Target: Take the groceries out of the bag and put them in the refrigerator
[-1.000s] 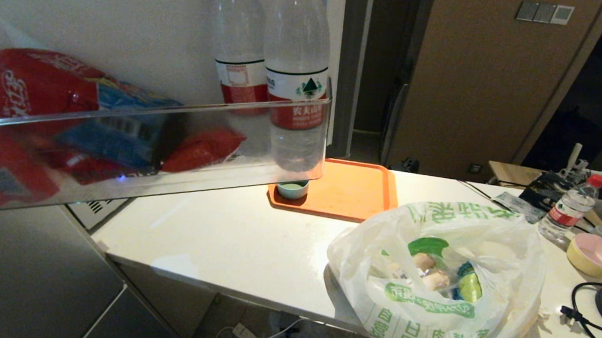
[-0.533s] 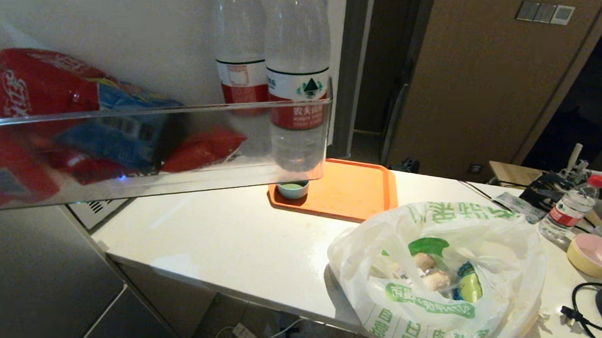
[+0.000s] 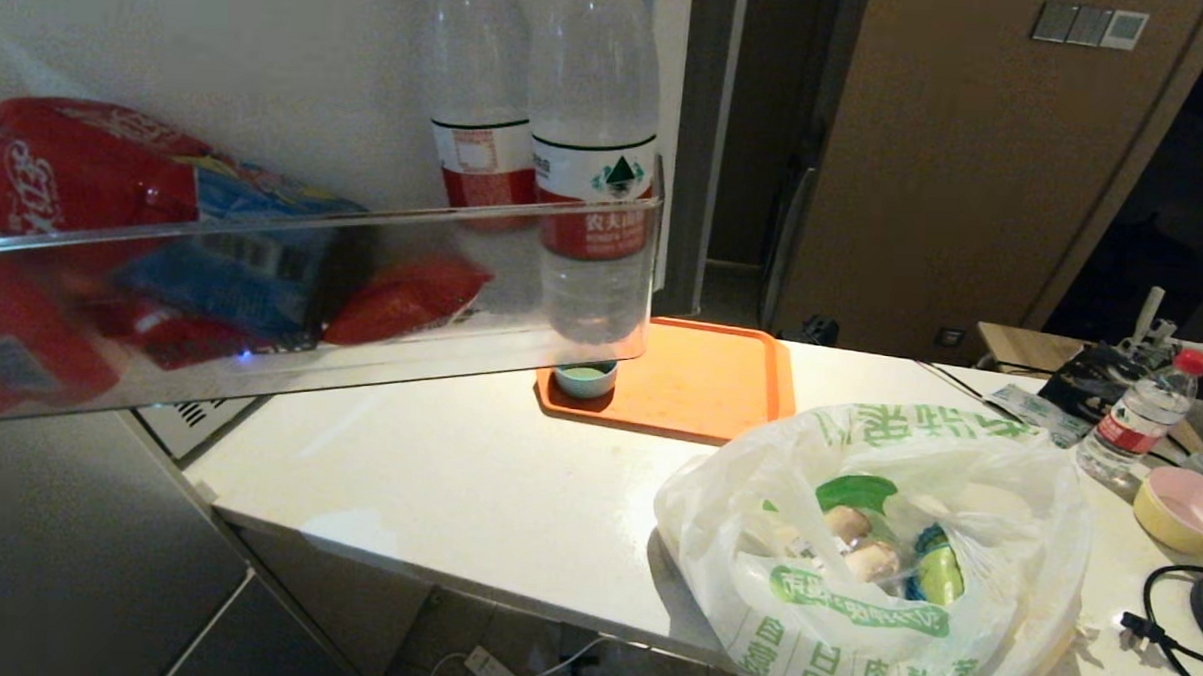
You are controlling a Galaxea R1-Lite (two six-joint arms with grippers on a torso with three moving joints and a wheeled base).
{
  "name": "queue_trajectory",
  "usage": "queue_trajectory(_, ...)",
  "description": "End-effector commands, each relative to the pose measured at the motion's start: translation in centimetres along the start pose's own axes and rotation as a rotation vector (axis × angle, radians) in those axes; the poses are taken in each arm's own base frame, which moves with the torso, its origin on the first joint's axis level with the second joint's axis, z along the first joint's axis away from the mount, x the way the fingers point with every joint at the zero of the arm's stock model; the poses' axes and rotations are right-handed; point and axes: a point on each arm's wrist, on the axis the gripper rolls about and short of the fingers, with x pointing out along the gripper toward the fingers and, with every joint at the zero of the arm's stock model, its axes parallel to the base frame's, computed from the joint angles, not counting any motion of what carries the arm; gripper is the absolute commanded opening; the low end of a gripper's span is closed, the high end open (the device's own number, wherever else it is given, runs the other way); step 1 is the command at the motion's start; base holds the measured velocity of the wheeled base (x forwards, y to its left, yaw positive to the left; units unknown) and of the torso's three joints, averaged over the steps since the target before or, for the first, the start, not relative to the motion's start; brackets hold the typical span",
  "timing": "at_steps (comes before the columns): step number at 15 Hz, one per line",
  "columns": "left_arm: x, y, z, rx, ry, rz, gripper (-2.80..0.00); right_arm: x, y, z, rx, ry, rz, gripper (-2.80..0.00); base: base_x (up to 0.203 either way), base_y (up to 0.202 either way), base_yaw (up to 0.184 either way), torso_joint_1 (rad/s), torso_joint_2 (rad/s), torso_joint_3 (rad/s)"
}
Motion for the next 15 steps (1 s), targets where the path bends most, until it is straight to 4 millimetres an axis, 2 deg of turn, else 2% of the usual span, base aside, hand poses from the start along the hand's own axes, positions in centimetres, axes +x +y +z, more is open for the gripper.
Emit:
queue_trajectory(1,0.19,0.09,-0.34,-0.001,0.004,0.003,-2.8,0.0,0.0,-0.01,-0.001,0.001,0.002,-2.8,0.0,0.0,0.0,0.0,0.0,0.0)
queue_trajectory(2,0.19,0.09,-0.34,-0.001,0.004,0.003,-2.8,0.0,0.0,0.0,0.0,0.001,0.001,-2.8,0.0,0.0,0.0,0.0,0.0,0.0)
queue_trajectory(3,0.21,0.07,-0.25,0.0,0.002,-0.001,0.0,0.0,0.0,0.0,-0.001,0.0,0.002,-2.8,0.0,0.0,0.0,0.0,0.0,0.0)
queue_trajectory(15,-0.38,0.46,0.39,0.042,-0.008,0.013,0.0,0.0,0.0,0.0,0.0,0.001,0.001,-2.8,0.0,0.0,0.0,0.0,0.0,0.0)
